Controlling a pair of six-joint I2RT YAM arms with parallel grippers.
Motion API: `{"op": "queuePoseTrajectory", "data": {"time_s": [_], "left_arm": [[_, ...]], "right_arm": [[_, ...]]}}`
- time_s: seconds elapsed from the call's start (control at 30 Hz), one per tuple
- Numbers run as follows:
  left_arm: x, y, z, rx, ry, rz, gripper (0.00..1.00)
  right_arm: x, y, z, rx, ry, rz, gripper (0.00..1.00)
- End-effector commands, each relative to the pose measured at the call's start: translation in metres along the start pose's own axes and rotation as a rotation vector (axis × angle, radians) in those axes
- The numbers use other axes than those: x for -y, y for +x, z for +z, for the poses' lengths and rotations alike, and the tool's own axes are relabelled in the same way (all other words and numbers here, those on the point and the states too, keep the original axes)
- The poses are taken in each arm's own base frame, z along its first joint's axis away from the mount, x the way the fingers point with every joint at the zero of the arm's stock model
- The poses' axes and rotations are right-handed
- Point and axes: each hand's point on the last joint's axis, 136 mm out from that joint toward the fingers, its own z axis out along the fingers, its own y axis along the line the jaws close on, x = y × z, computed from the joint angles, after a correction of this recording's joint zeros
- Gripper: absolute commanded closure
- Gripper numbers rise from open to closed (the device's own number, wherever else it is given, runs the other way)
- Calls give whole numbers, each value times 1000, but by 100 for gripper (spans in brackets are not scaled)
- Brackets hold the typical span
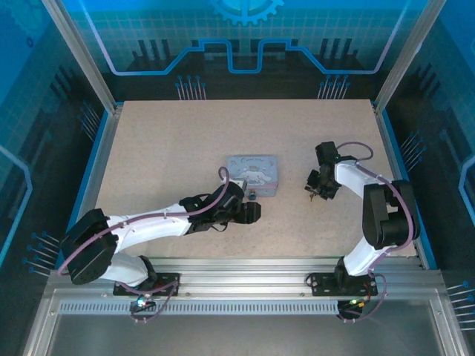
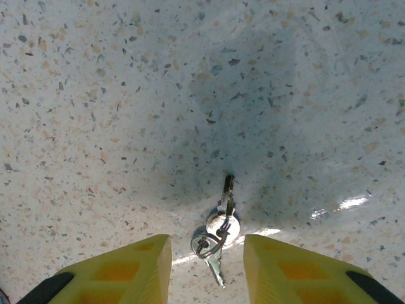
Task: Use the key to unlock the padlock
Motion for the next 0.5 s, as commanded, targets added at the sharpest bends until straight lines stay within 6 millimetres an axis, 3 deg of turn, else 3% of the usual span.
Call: {"op": "queuePoseTrajectory", "data": {"time_s": [0.0, 0.27, 0.47], "left_arm": [[-5, 3, 0, 5, -19, 11, 26], [-10, 6, 0, 5, -29, 9, 26], [-13, 8, 0, 6, -35, 3, 26]], "right_arm": [[2, -10, 1, 10, 9, 35, 65], [5, -6, 12, -11, 23, 41, 70], [9, -2, 22, -28, 30, 42, 79]]}}
